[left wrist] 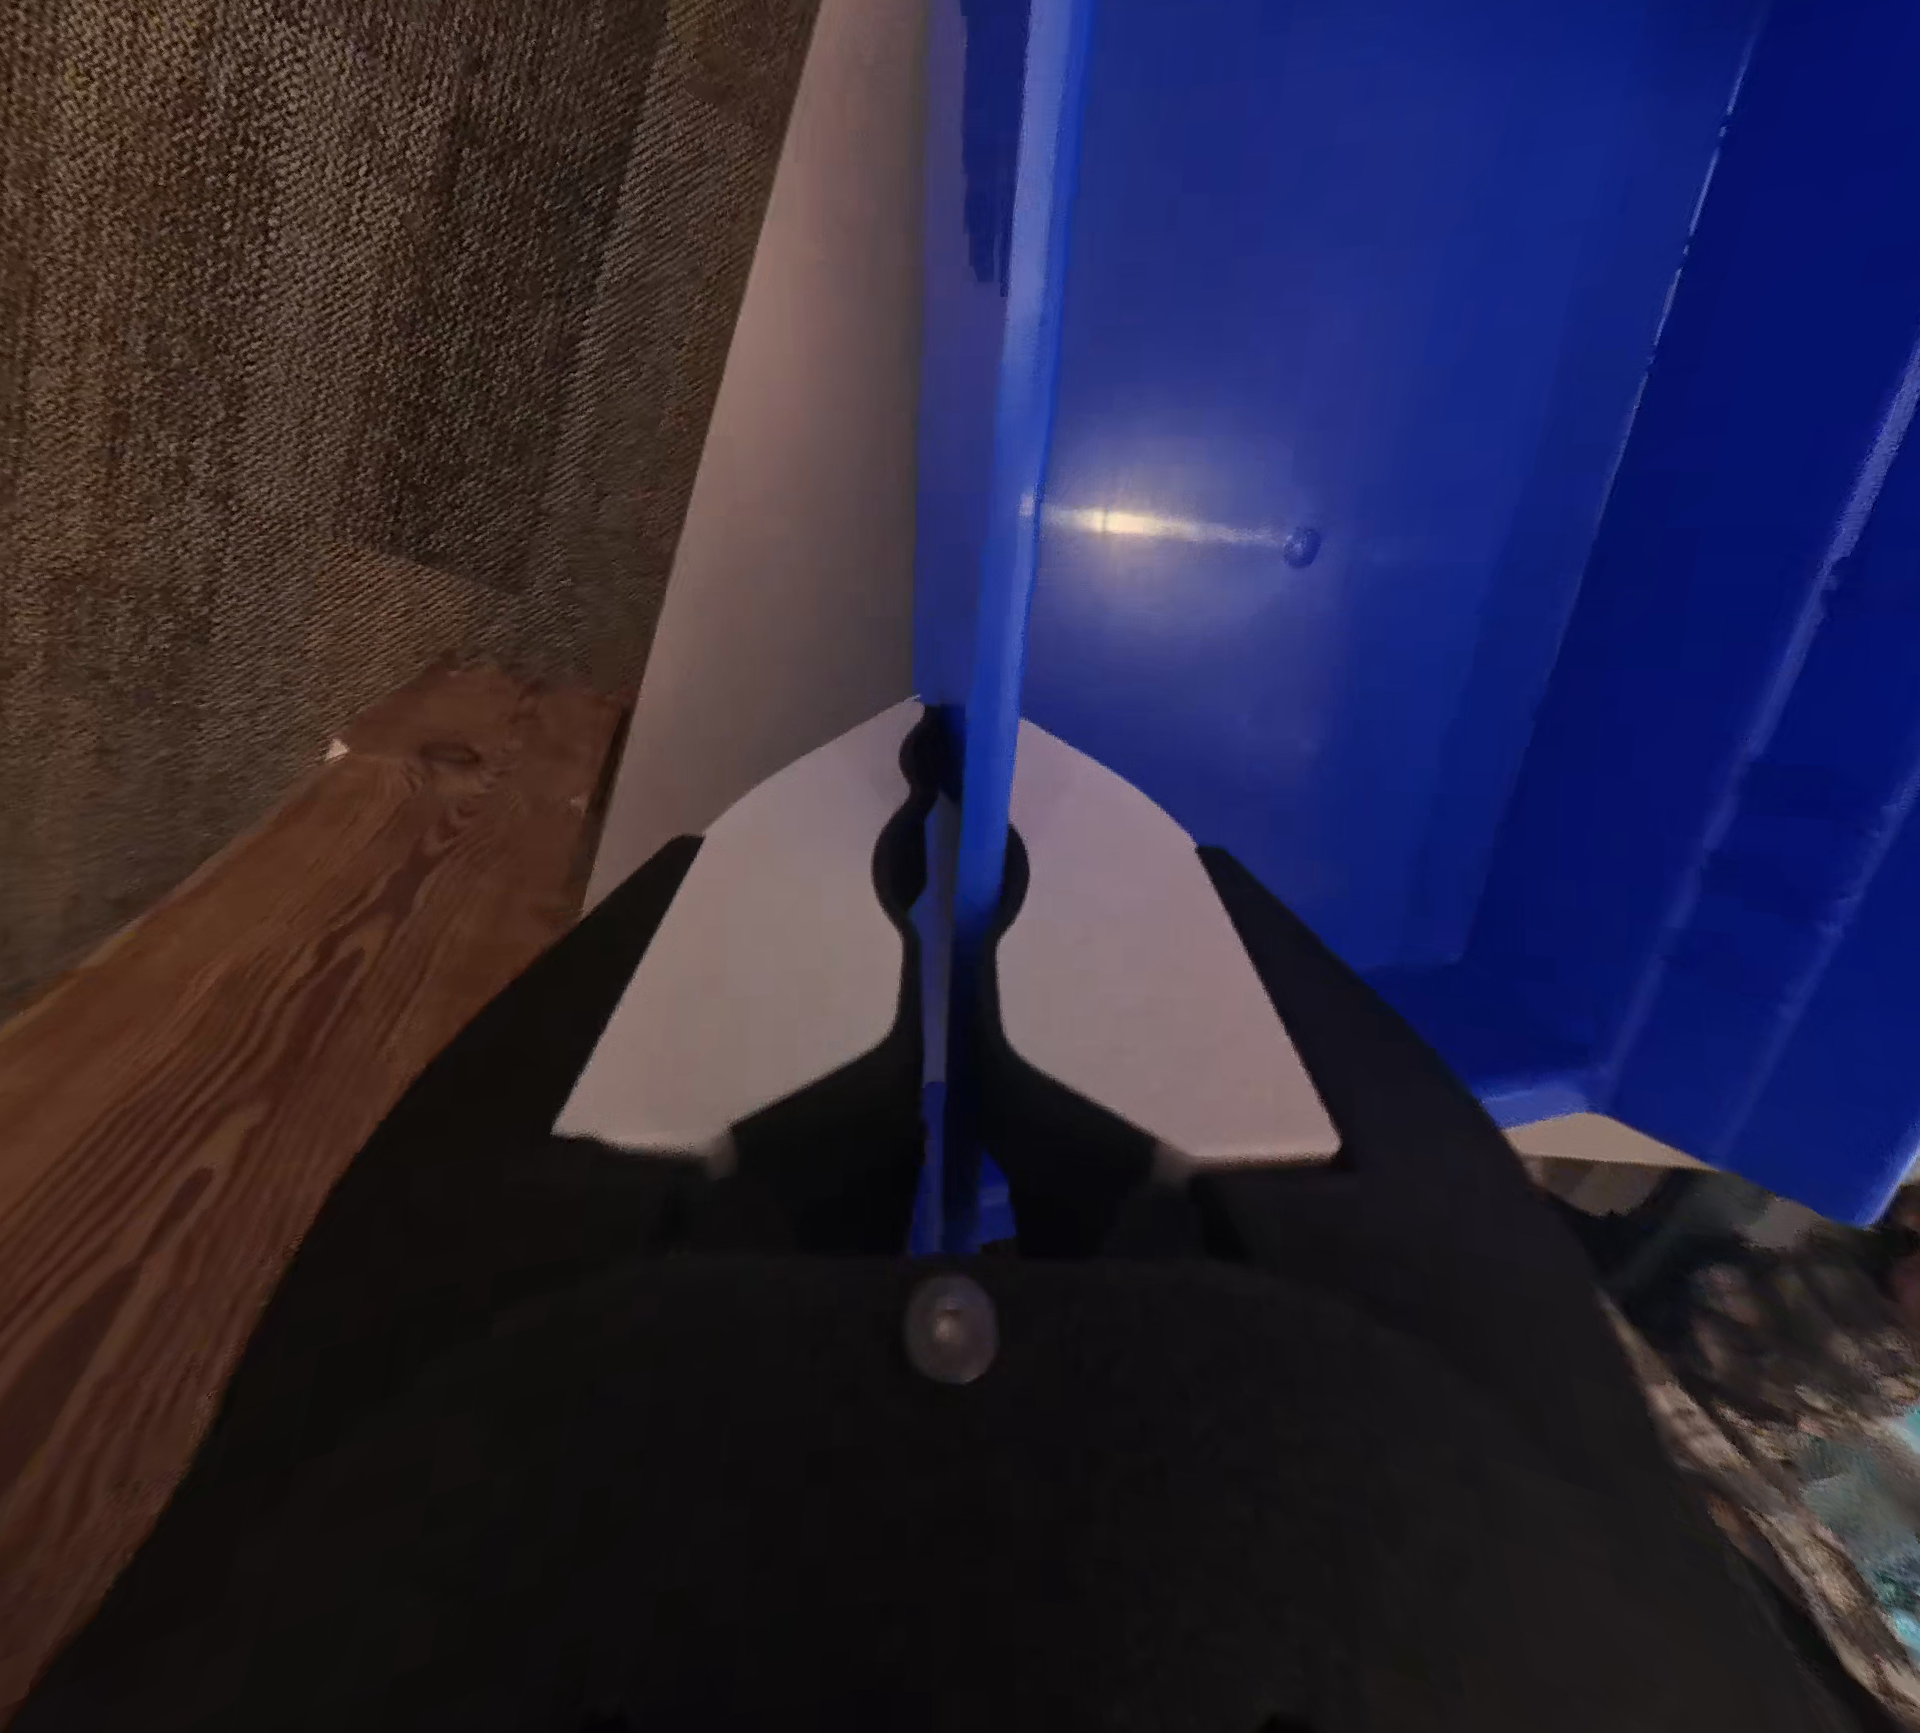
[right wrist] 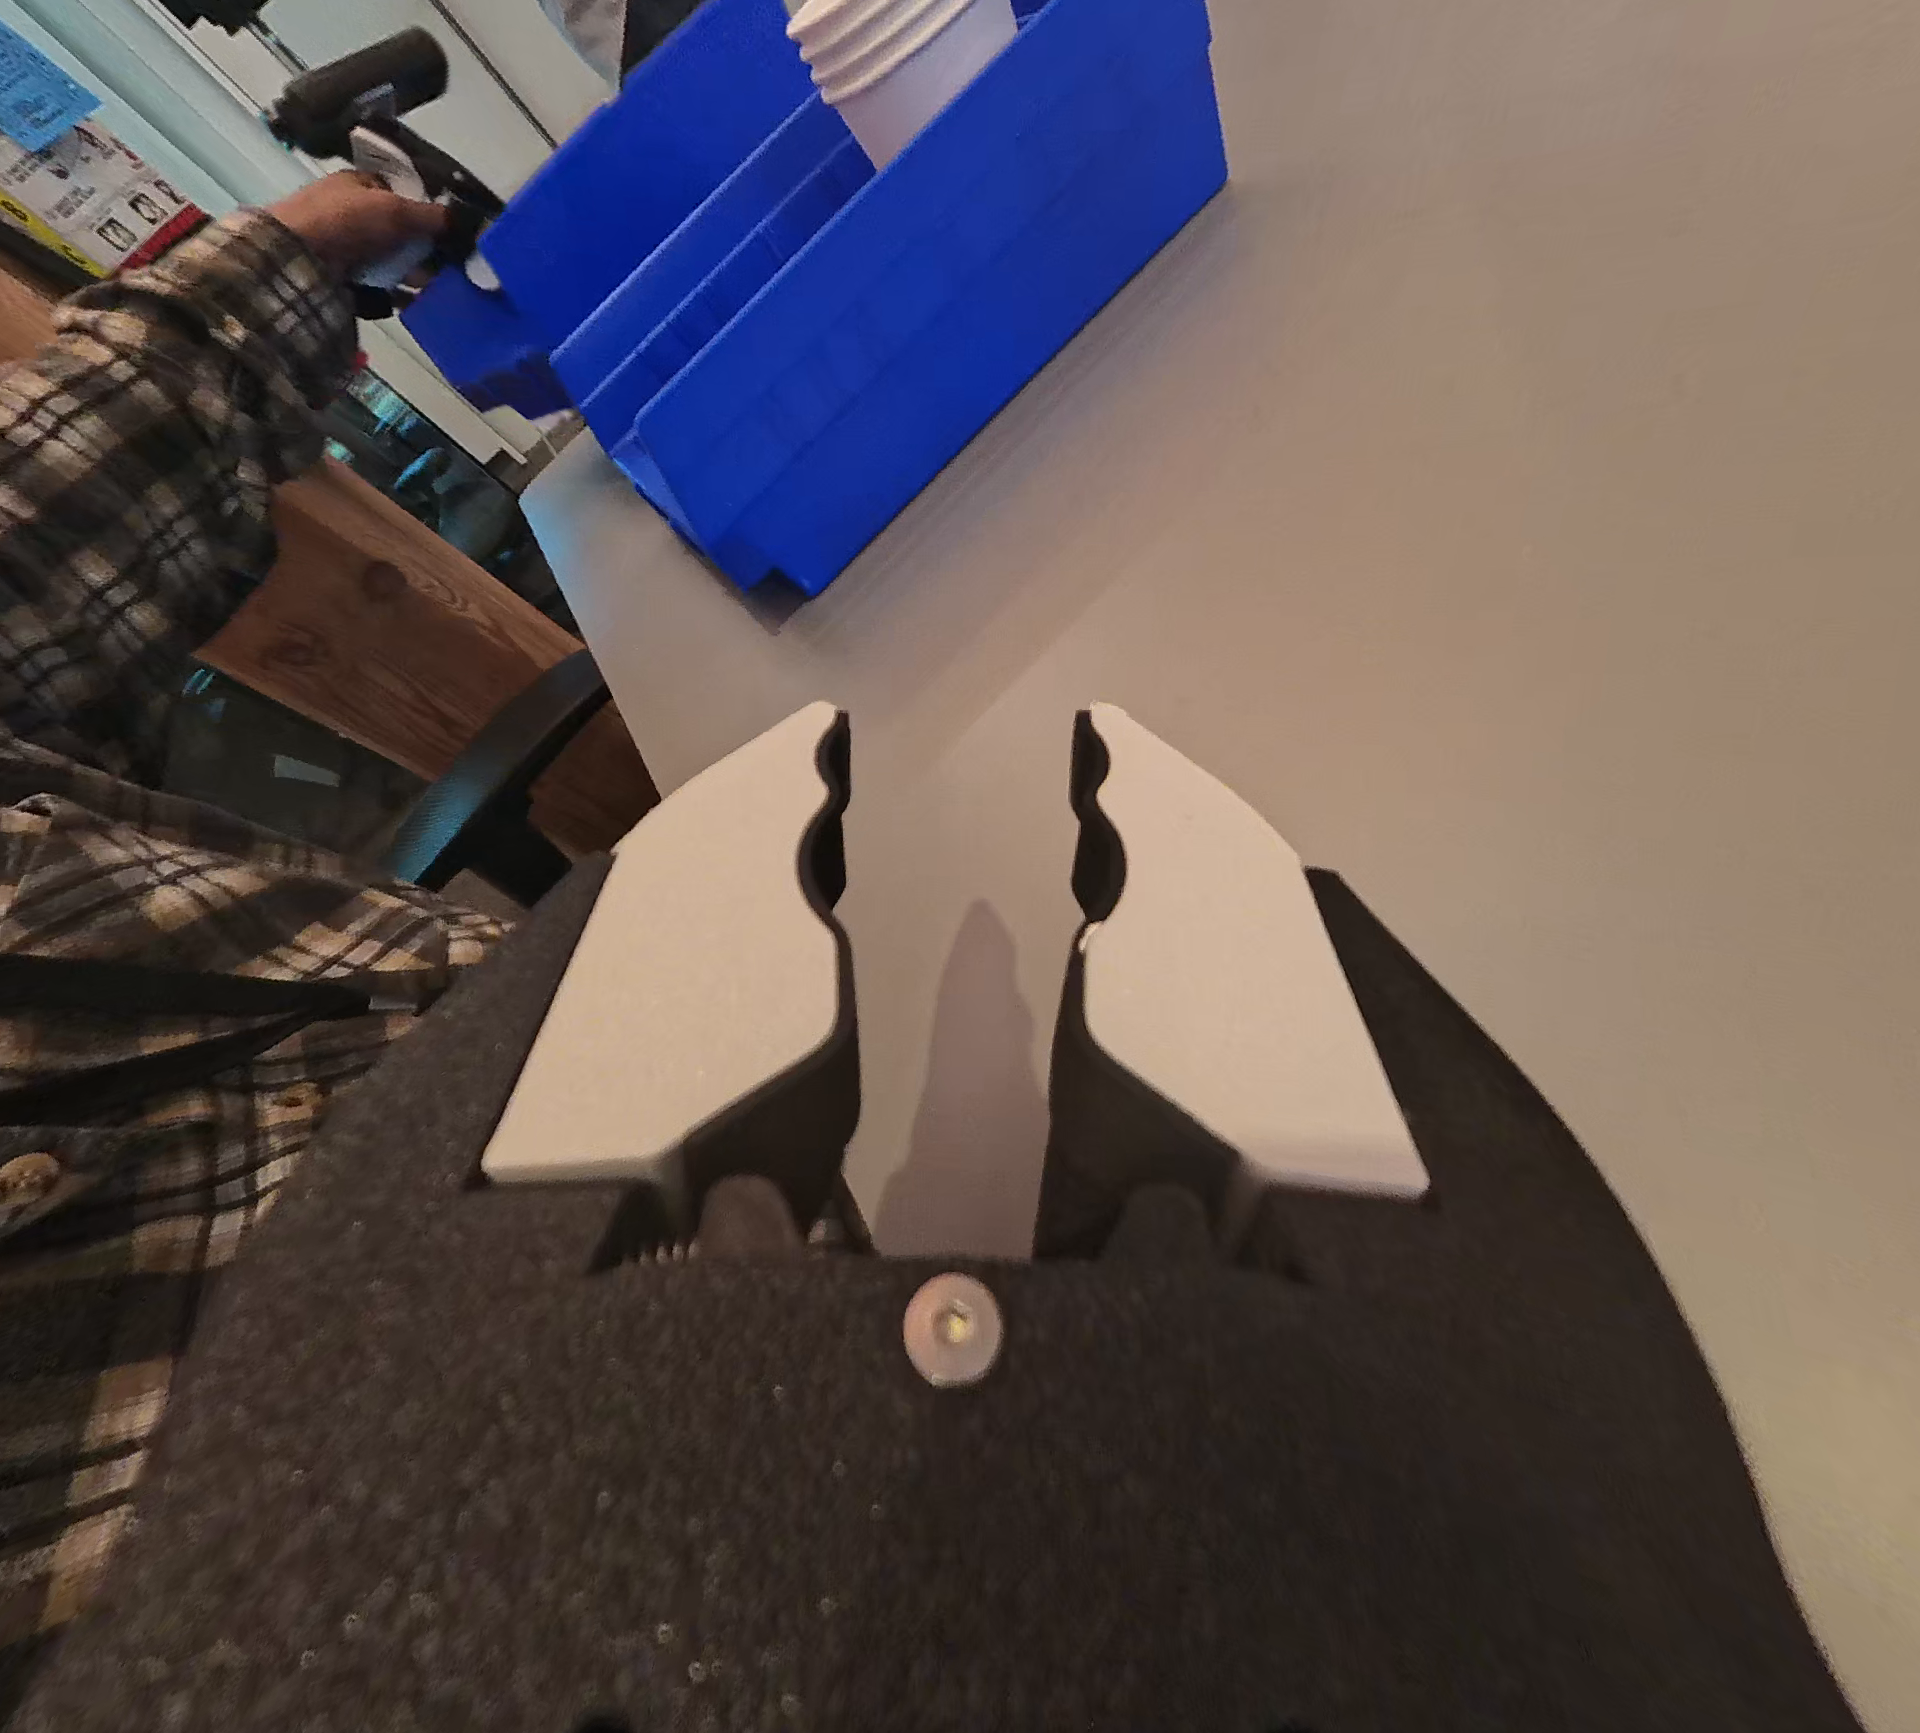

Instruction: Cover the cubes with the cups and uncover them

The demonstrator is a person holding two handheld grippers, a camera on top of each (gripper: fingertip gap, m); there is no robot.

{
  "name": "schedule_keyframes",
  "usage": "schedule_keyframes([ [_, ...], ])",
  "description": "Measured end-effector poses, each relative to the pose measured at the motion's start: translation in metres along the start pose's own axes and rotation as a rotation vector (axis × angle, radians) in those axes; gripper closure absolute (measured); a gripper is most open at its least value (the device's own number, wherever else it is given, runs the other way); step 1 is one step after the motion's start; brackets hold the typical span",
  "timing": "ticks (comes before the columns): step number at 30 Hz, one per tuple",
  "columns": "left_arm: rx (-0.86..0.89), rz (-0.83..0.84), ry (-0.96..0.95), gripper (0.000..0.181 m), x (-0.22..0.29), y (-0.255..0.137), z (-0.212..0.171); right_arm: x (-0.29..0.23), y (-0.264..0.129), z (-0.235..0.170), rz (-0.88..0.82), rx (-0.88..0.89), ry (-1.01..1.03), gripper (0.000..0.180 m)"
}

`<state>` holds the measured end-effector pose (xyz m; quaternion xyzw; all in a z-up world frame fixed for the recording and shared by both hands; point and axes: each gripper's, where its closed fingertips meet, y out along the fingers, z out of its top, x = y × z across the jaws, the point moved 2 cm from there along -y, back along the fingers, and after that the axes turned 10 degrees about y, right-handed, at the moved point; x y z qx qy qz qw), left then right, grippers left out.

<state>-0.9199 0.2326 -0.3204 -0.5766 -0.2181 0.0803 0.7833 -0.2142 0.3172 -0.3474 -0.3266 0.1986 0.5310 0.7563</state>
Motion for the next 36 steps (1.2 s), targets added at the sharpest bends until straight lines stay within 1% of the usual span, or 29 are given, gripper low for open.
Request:
schedule_keyframes([
  [4,0.036,-0.067,-0.036,0.177,0.007,-0.027,-0.002,-0.001,0.001,-0.003,0.002,-0.017,0.014,0.14],
  [11,0.063,-0.077,-0.006,0.177,0.031,-0.06,-0.001,-0.009,0.0,-0.001,-0.005,-0.023,-0.003,0.141],
  [27,0.074,-0.148,0.181,0.177,0.119,-0.079,0.013,-0.023,0.001,0.004,-0.025,-0.053,-0.036,0.141],
  [32,0.088,-0.165,0.273,0.177,0.161,-0.088,0.026,-0.025,-0.004,0.006,-0.033,-0.041,-0.043,0.141],
  [36,0.093,-0.2,0.369,0.177,0.215,-0.09,0.04,-0.025,-0.011,0.006,-0.052,-0.038,-0.047,0.141],
])
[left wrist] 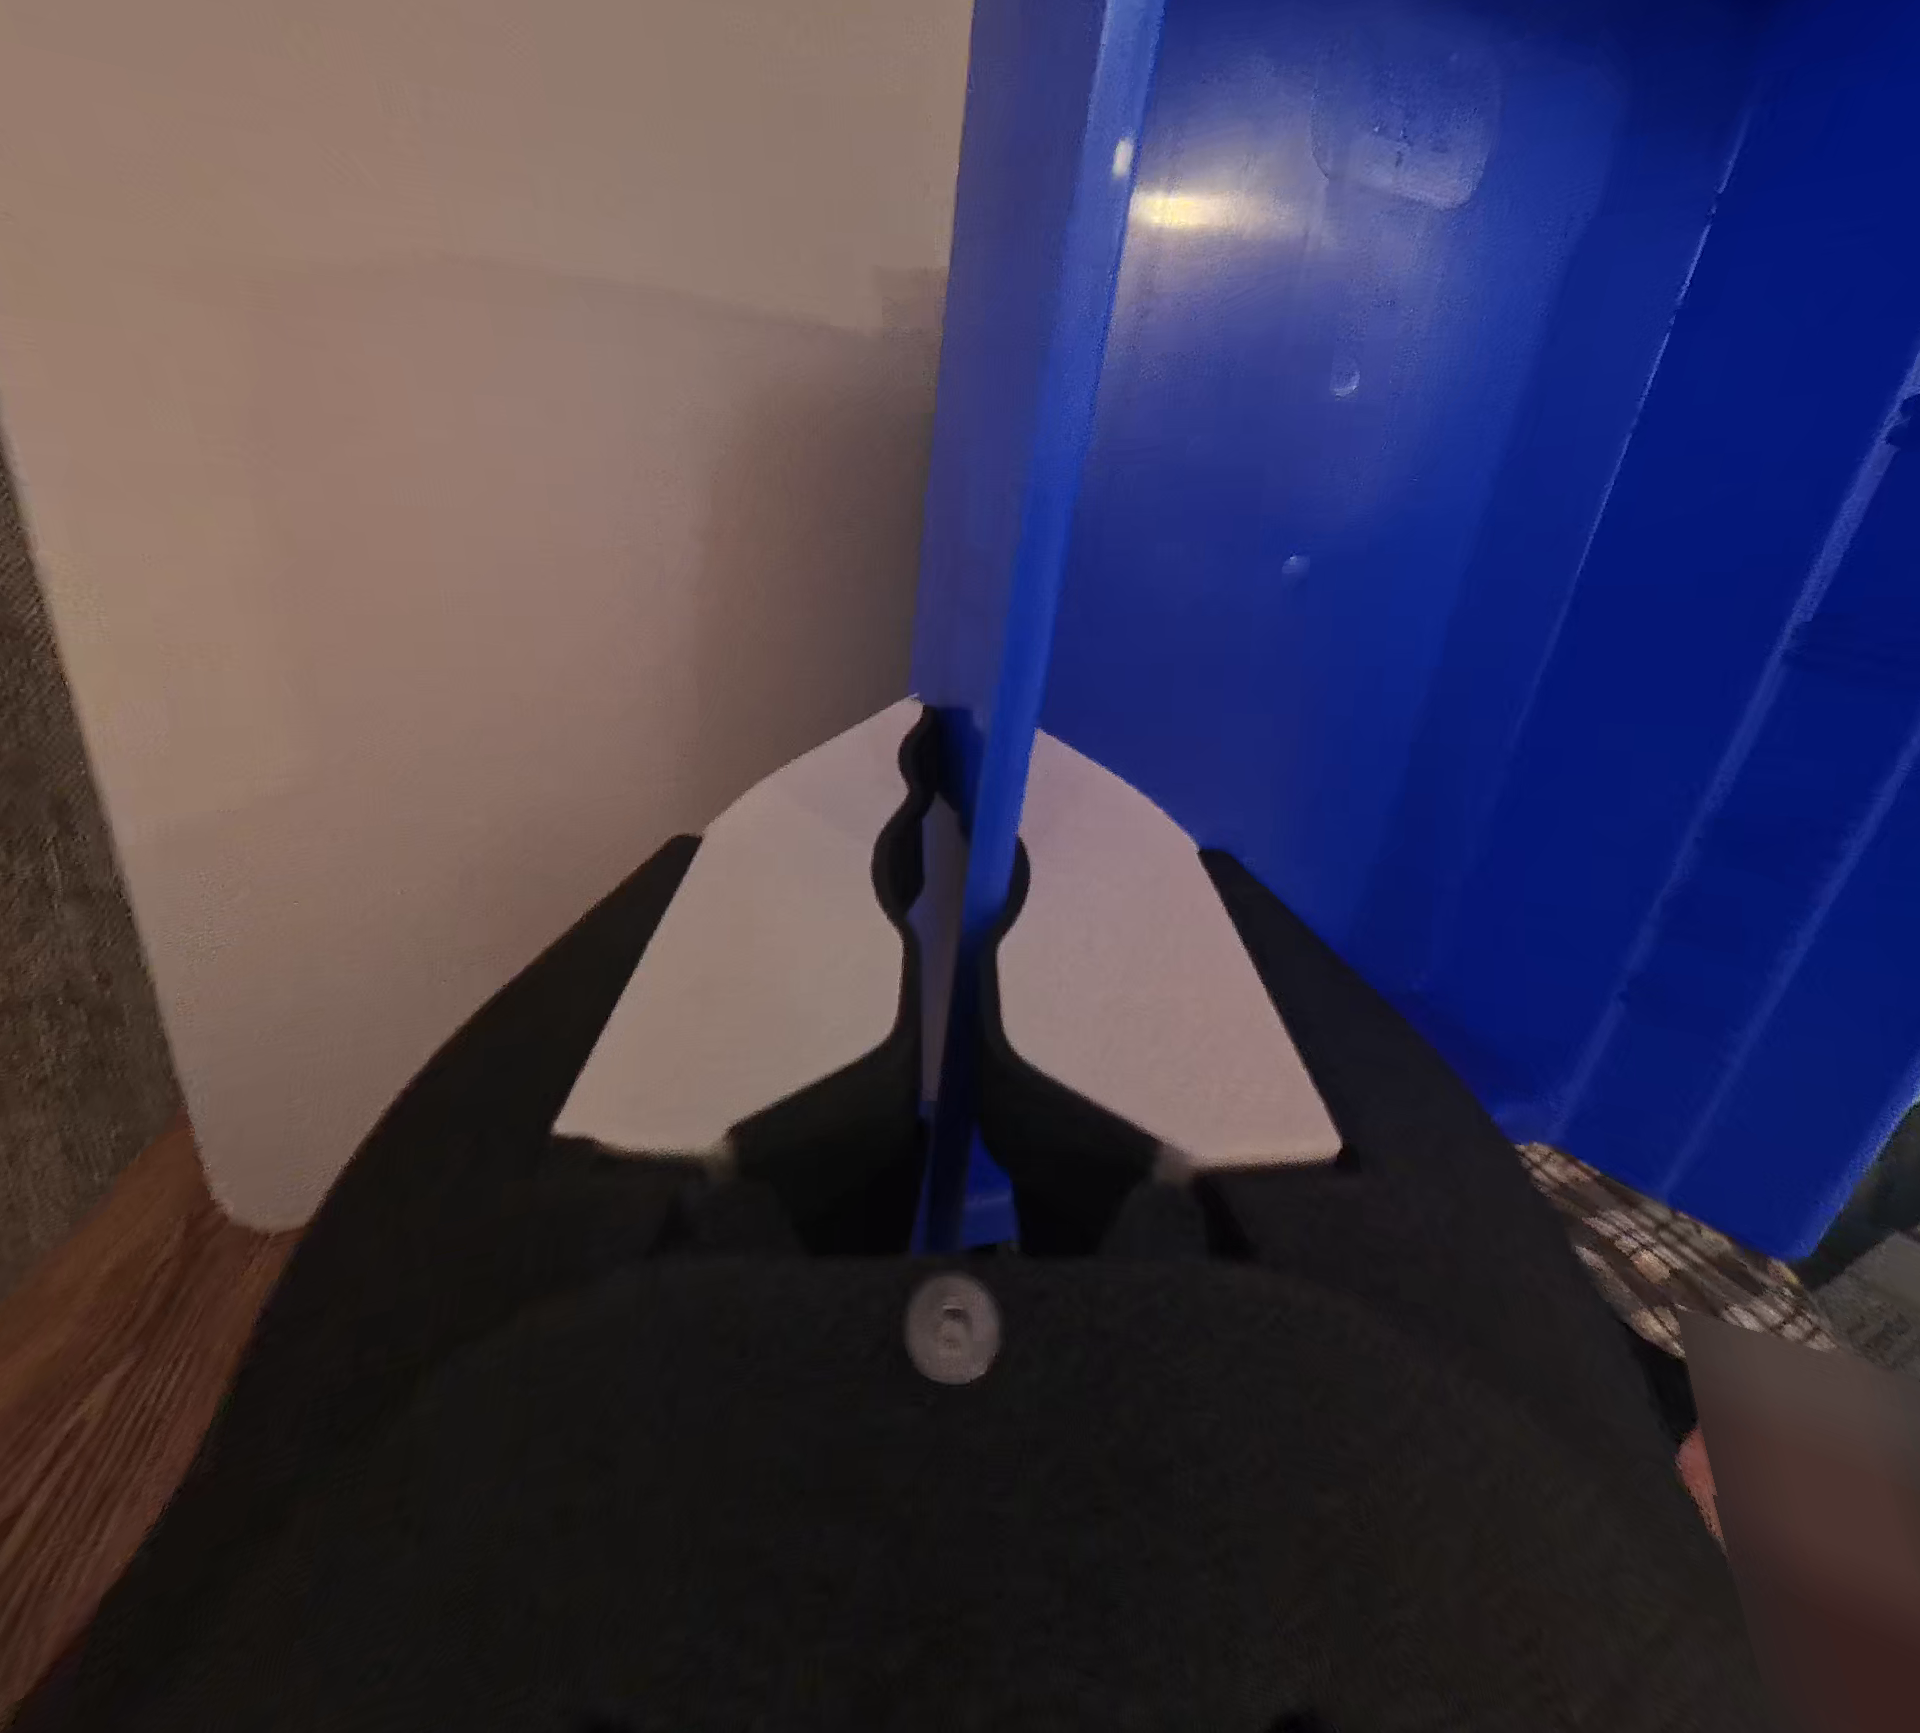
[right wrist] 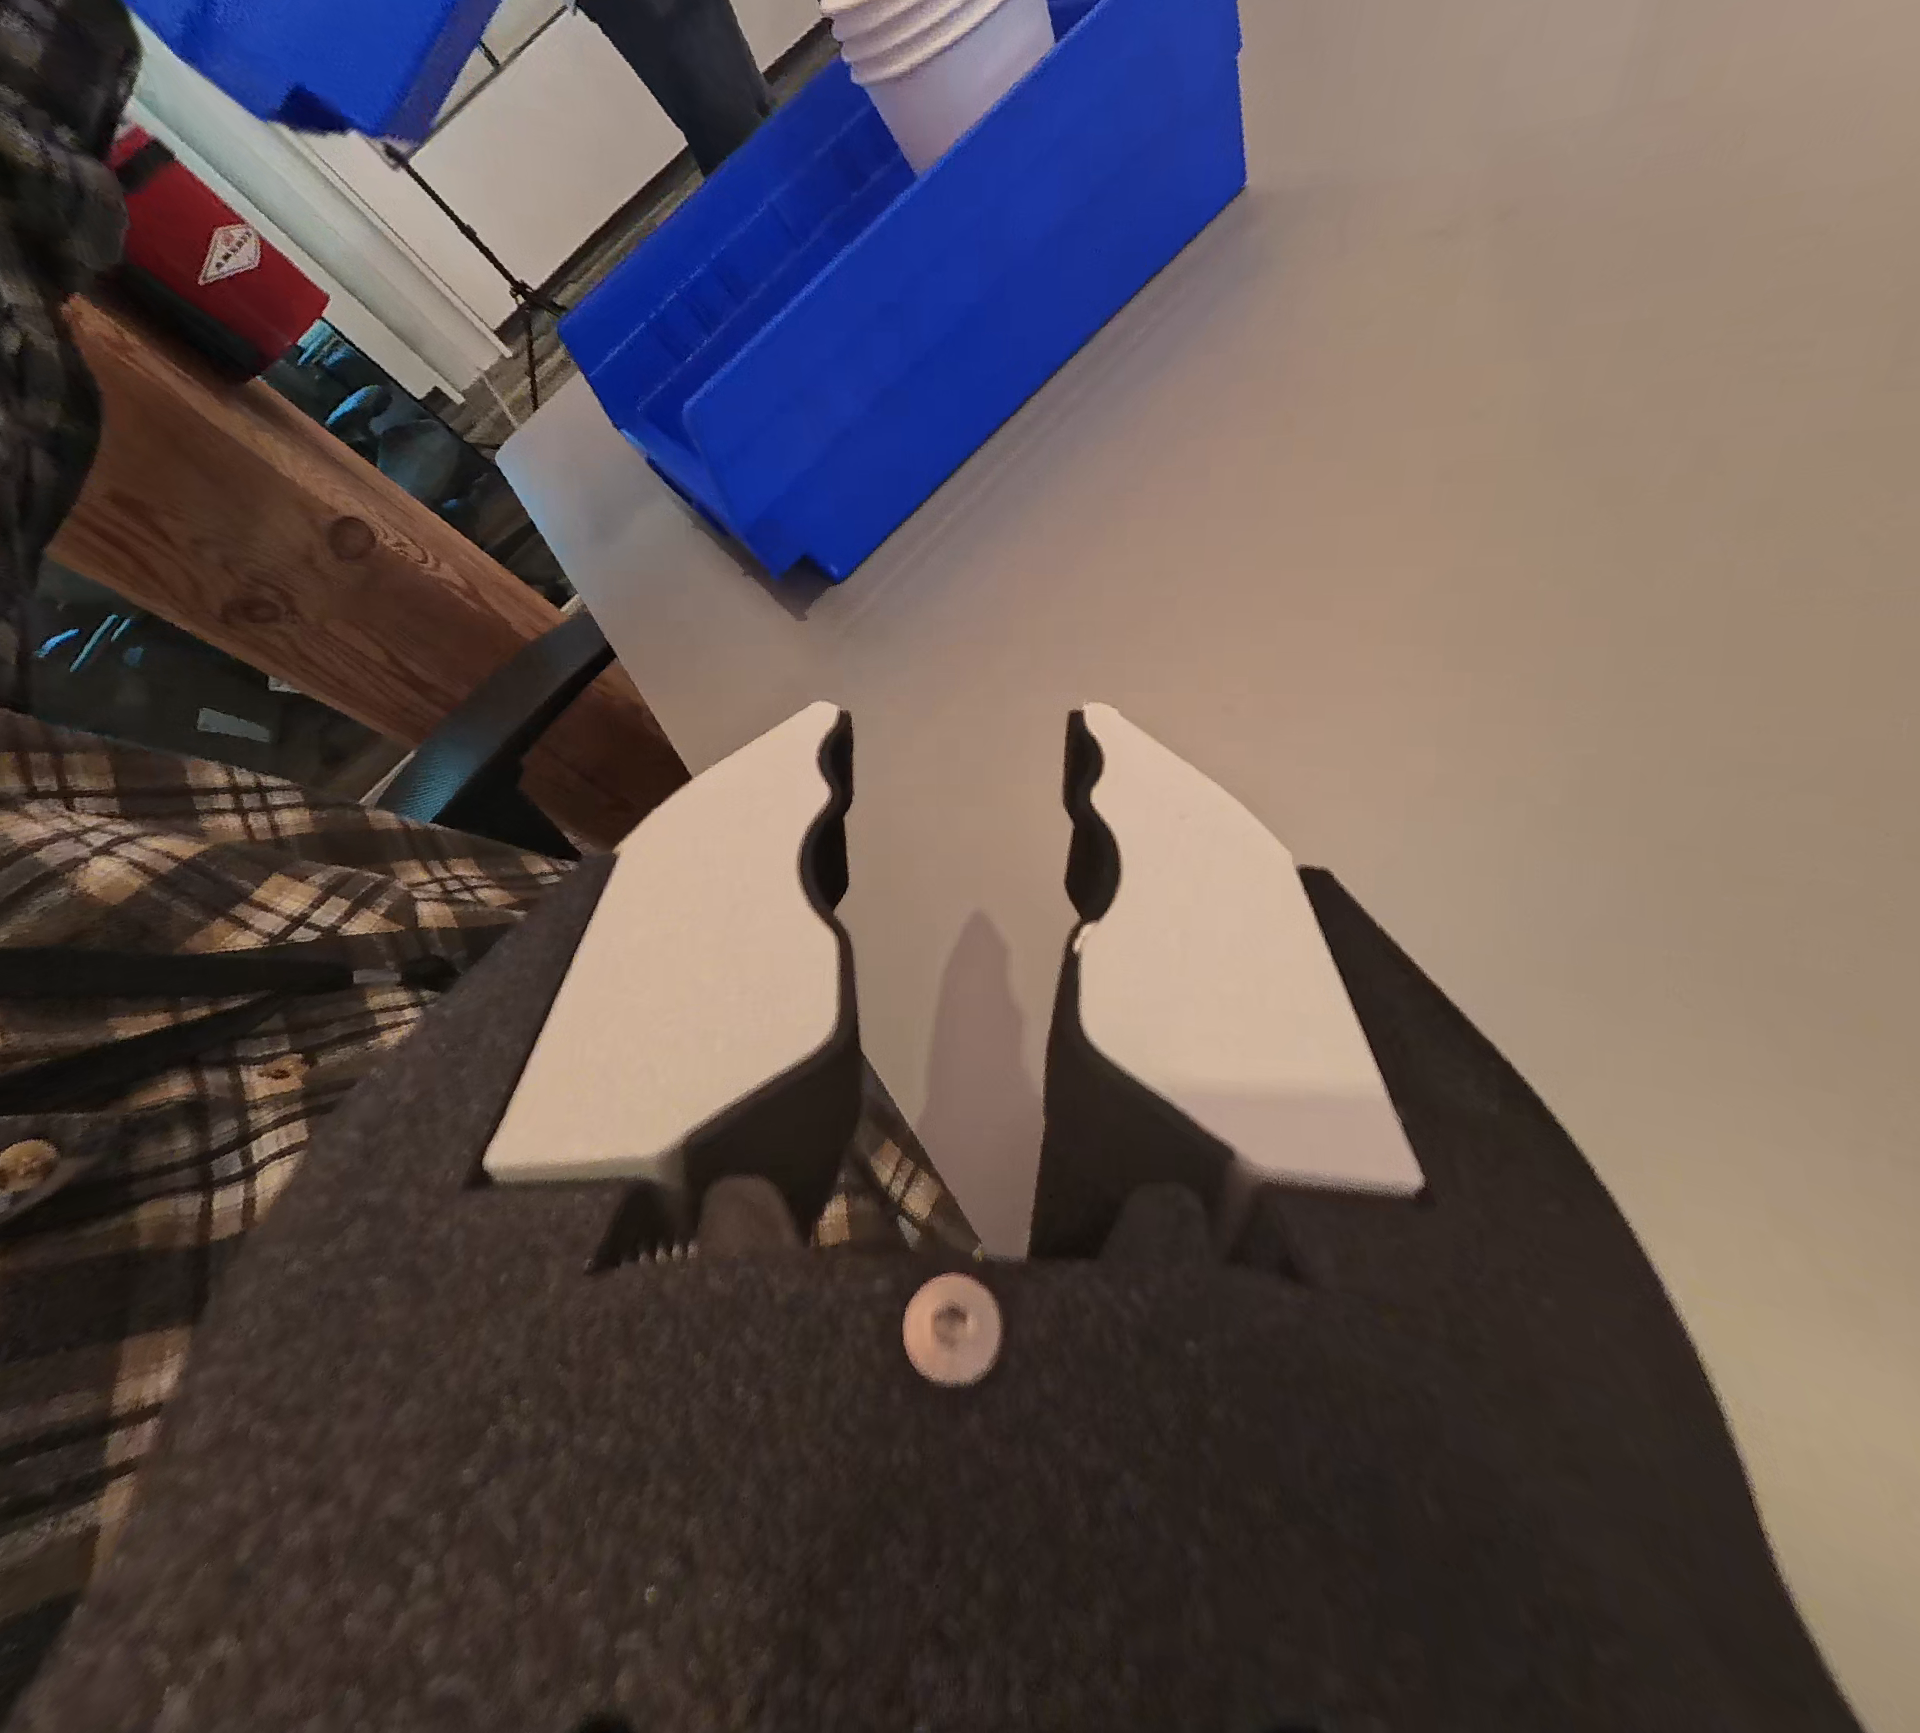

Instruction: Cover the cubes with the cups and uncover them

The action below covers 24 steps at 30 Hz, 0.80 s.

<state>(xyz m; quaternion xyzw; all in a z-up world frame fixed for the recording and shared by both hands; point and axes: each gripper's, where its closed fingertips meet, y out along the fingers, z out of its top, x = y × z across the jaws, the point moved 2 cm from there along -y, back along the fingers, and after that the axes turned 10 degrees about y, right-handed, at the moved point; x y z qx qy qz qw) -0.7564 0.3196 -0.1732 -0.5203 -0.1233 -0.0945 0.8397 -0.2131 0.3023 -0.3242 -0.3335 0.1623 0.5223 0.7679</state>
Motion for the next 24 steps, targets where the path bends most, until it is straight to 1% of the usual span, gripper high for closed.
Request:
schedule_keyframes([
  [6,-0.045,-0.085,0.14,0.176,0.096,0.047,0.049,0.004,-0.015,-0.001,-0.035,0.007,0.019,0.141],
  [11,-0.117,-0.17,0.203,0.177,0.184,0.099,0.069,0.008,-0.034,0.001,-0.077,0.027,0.026,0.142],
  [14,-0.151,-0.185,0.214,0.176,0.224,0.128,0.069,0.009,-0.049,0.001,-0.096,0.05,0.026,0.142],
  [16,-0.18,-0.163,0.224,0.177,0.242,0.146,0.062,0.011,-0.058,0.001,-0.109,0.065,0.029,0.142],
  [20,-0.234,-0.138,0.231,0.178,0.266,0.179,0.043,0.018,-0.077,0.0,-0.131,0.095,0.043,0.142],
  [24,-0.251,-0.163,0.205,0.176,0.287,0.202,0.028,0.024,-0.089,0.0,-0.143,0.116,0.061,0.142],
])
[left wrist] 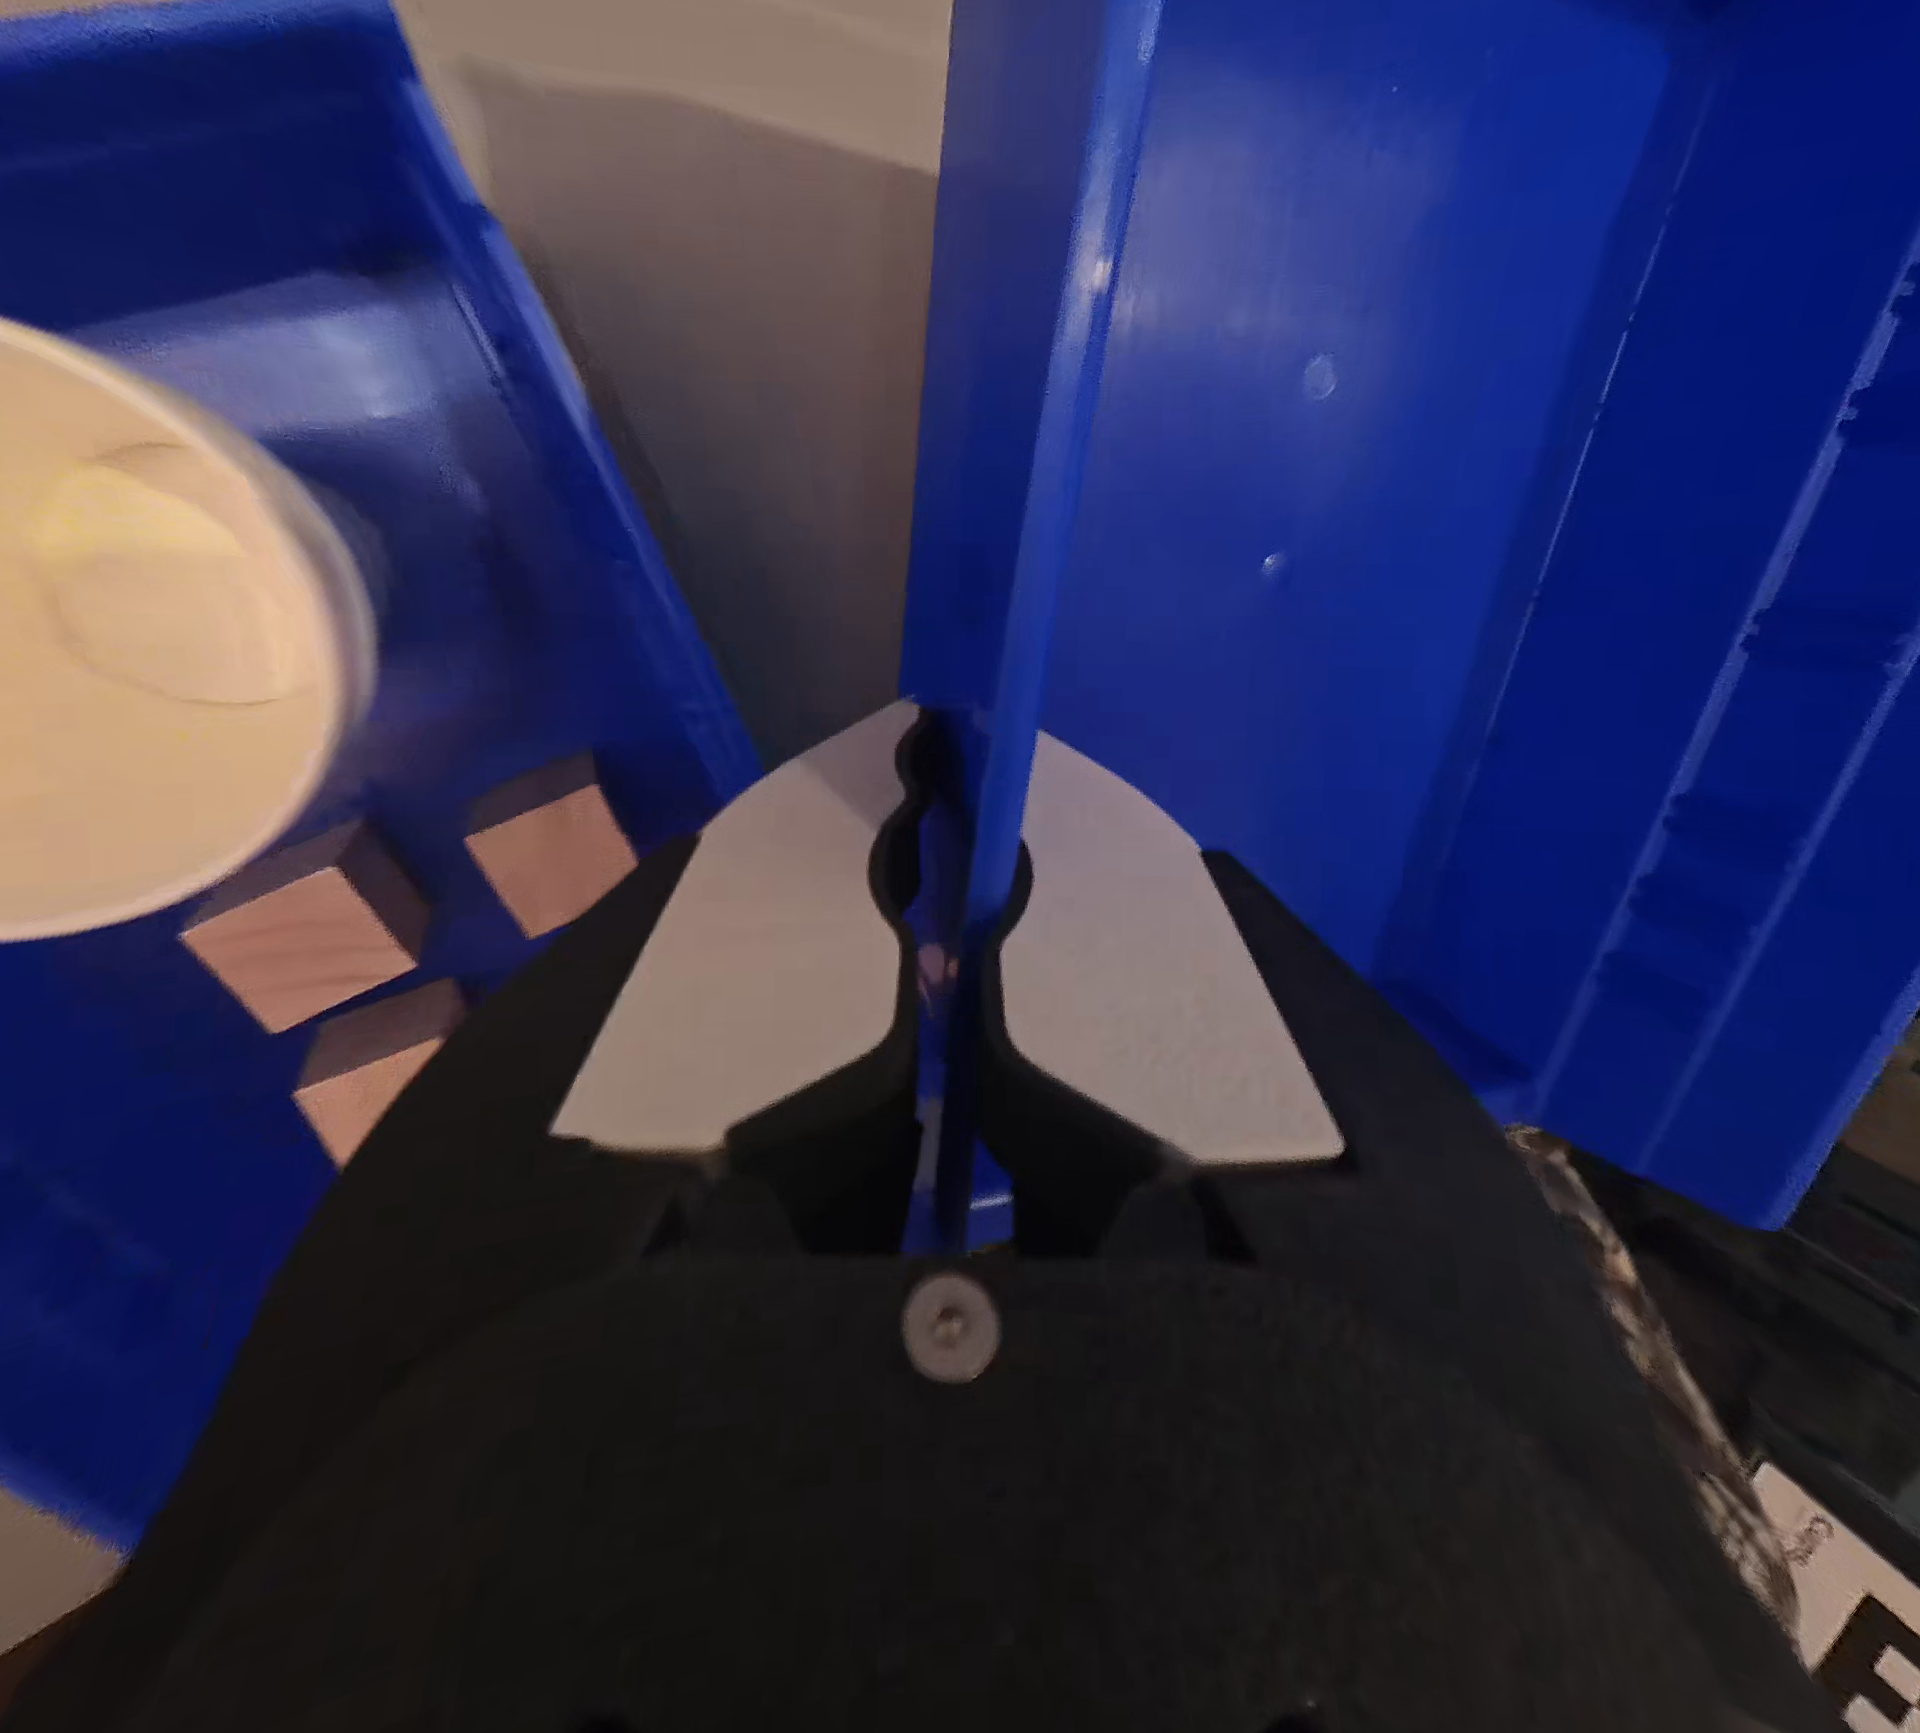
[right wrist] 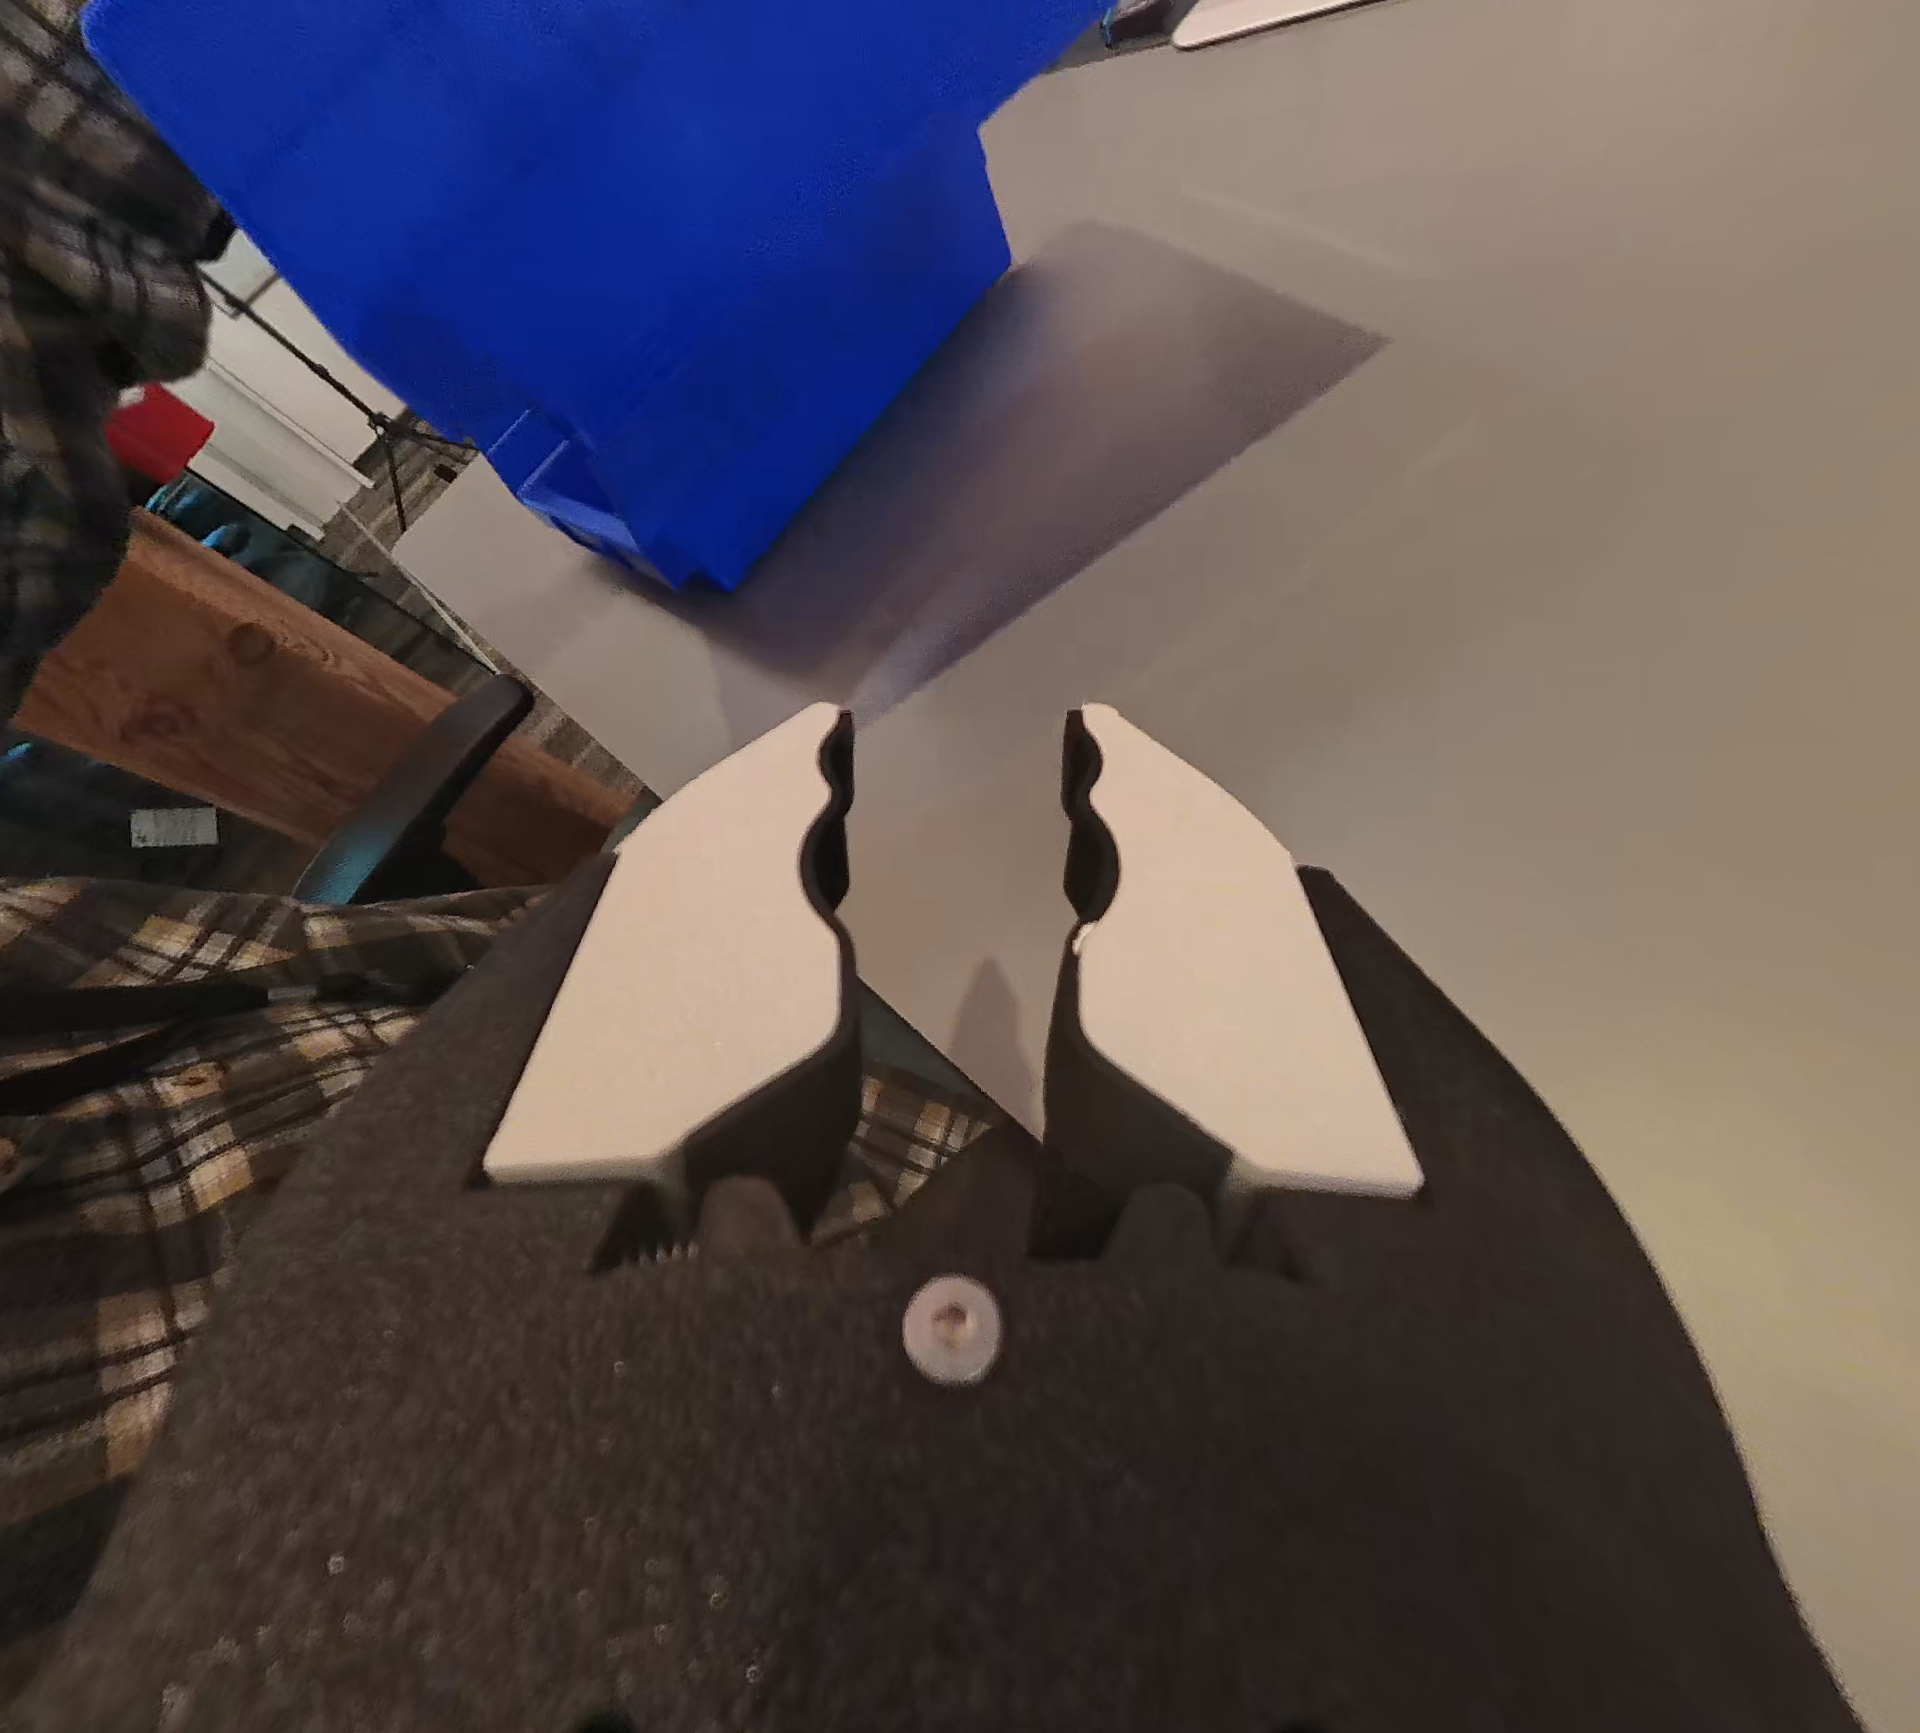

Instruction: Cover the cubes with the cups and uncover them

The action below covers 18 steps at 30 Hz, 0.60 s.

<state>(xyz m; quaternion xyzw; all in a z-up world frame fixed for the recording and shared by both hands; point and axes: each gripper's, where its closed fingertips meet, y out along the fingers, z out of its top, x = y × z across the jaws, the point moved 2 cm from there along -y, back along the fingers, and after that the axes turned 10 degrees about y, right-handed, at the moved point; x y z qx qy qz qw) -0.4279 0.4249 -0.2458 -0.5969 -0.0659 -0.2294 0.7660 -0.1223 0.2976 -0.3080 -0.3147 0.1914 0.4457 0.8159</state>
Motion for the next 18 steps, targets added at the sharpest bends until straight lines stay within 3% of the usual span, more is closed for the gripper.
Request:
schedule_keyframes([
  [8,0.002,-0.028,-0.062,0.177,0.025,0.045,-0.01,0.004,-0.005,0.002,0.011,0.014,0.007,0.142],
  [18,-0.012,0.045,-0.158,0.172,0.007,0.093,-0.037,0.007,-0.005,0.003,0.021,0.01,0.011,0.142],
])
